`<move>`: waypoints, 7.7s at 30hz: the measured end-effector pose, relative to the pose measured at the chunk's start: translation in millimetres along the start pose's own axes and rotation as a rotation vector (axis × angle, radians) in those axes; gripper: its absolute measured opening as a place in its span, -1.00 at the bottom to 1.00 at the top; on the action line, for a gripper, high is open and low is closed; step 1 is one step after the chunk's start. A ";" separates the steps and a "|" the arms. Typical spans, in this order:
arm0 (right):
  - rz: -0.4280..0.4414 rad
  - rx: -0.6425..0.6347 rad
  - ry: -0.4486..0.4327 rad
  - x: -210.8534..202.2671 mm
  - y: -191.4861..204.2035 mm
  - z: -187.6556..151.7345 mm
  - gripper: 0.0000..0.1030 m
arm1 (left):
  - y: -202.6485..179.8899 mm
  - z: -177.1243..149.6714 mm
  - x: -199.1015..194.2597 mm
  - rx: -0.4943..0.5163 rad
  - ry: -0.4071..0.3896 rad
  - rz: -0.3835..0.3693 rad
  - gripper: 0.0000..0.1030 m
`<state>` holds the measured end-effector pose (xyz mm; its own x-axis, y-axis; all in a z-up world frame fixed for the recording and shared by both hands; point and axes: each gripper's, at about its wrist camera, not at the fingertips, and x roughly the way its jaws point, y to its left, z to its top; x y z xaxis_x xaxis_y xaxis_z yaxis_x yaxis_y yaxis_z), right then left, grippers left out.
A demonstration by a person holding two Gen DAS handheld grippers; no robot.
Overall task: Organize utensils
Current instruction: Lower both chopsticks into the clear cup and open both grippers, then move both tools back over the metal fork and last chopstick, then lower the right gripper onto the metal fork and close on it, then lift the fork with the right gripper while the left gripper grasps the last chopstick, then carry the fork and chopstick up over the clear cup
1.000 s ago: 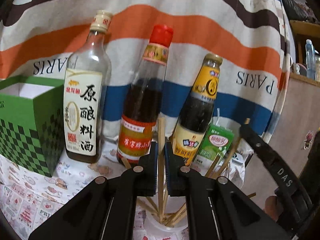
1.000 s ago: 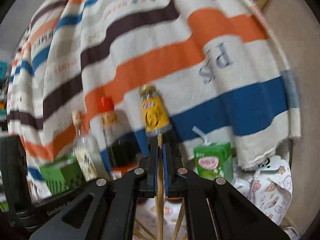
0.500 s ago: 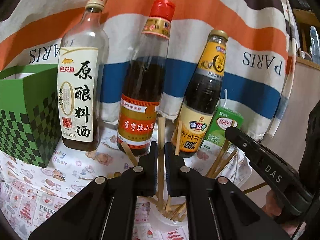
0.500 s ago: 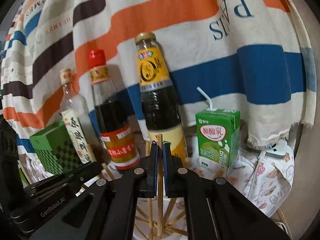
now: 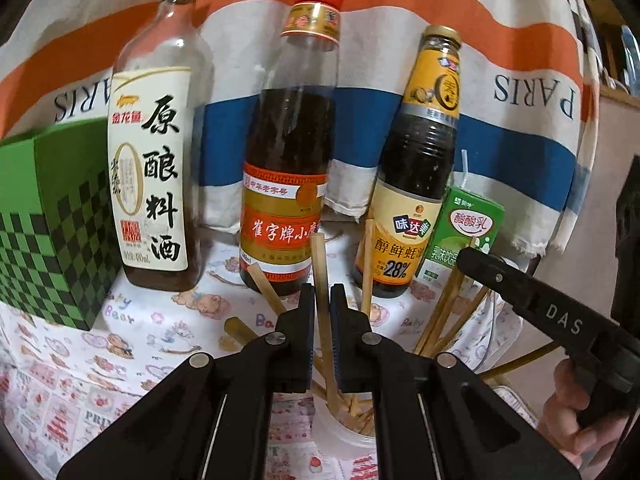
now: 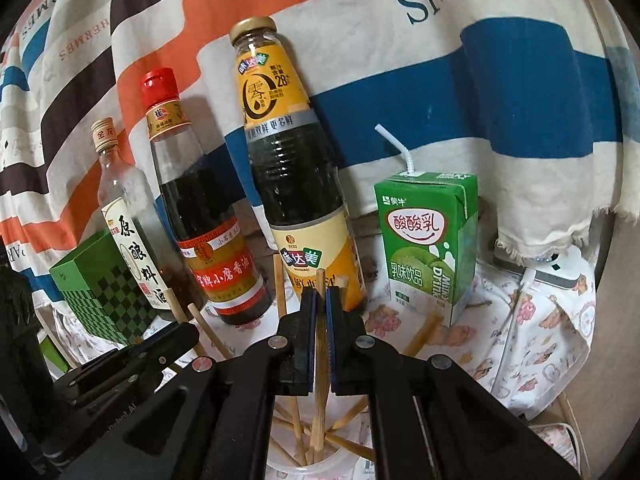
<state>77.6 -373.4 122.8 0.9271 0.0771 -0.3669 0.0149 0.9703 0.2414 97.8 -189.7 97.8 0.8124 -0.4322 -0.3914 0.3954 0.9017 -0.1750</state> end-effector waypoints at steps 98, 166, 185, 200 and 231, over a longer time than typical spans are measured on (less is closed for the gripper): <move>0.075 0.036 0.554 73.0 71.0 -166.9 -0.42 | 161.2 -122.2 -62.9 0.009 0.154 0.303 0.98; -0.012 -0.194 0.660 92.4 126.4 -167.7 -0.48 | 183.2 -128.7 -44.2 -0.086 0.268 0.354 0.98; -0.136 -0.321 0.711 112.0 152.7 -183.5 -0.94 | 181.3 -127.1 -52.1 -0.070 0.225 0.448 0.98; 0.069 -0.013 0.503 38.8 90.2 -137.1 -0.96 | 158.6 -124.0 -56.1 0.054 0.248 0.400 0.88; 0.208 0.159 0.074 -54.6 9.6 -96.9 -0.96 | 71.3 -107.6 100.1 -0.072 0.623 0.257 -0.68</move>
<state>-9.2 -346.1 58.2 0.8867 0.2932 -0.3575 -0.1094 0.8843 0.4540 161.2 -167.3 -51.1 0.4691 -0.1357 -0.8726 0.1758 0.9827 -0.0583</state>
